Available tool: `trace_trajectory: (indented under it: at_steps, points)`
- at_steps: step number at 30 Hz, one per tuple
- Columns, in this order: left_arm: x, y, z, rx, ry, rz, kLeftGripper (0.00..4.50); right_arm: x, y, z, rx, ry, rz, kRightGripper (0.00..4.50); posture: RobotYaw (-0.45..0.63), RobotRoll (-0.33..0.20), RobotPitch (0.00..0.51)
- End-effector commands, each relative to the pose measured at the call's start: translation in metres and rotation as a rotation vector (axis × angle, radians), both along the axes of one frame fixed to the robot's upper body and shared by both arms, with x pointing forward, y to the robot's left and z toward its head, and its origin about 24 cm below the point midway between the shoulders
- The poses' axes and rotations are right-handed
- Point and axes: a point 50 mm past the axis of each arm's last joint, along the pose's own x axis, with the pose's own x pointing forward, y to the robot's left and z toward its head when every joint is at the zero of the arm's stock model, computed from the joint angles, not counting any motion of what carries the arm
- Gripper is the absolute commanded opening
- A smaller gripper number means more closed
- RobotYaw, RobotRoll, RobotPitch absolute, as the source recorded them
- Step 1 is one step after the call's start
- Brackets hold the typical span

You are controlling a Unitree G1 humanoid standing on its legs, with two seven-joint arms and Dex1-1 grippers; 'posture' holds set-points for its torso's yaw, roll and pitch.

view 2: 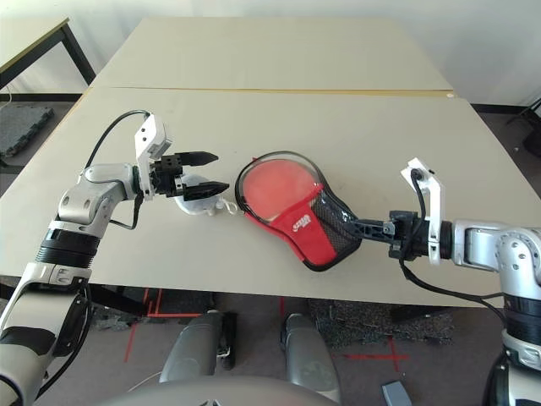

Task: Store the ping-pong paddle in its case and zip it.

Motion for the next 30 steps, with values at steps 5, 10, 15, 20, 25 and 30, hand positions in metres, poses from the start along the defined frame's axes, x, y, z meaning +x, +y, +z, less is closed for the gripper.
trace_trajectory:
  at_steps: [5,10,15,20,25,30]
  points:
    - [0.001,0.0,-0.003,0.021,0.013,-0.011,4.5,-0.018,-0.011,-0.007,-0.047,0.043,0.009,0.02,0.03,0.0,0.104]
    - [0.002,0.0,-0.003,0.022,0.012,-0.011,4.5,-0.019,-0.016,-0.009,-0.062,0.051,0.011,0.02,0.03,0.0,0.102]
    - [0.002,-0.001,-0.004,0.02,0.013,-0.013,4.5,-0.016,-0.013,-0.017,-0.069,0.06,0.018,0.02,0.03,0.0,0.1]
    - [0.002,-0.001,-0.004,0.02,0.012,-0.008,4.5,-0.006,-0.011,-0.025,-0.079,0.046,-0.005,0.02,0.04,0.0,0.097]
    - [0.001,-0.001,-0.004,0.018,0.011,-0.003,4.5,0.004,-0.009,-0.032,-0.086,0.036,-0.014,0.02,0.05,0.0,0.099]
    - [0.0,0.001,-0.004,0.018,0.011,0.002,4.5,0.003,-0.006,-0.033,-0.081,0.048,0.03,0.02,0.05,0.0,0.098]
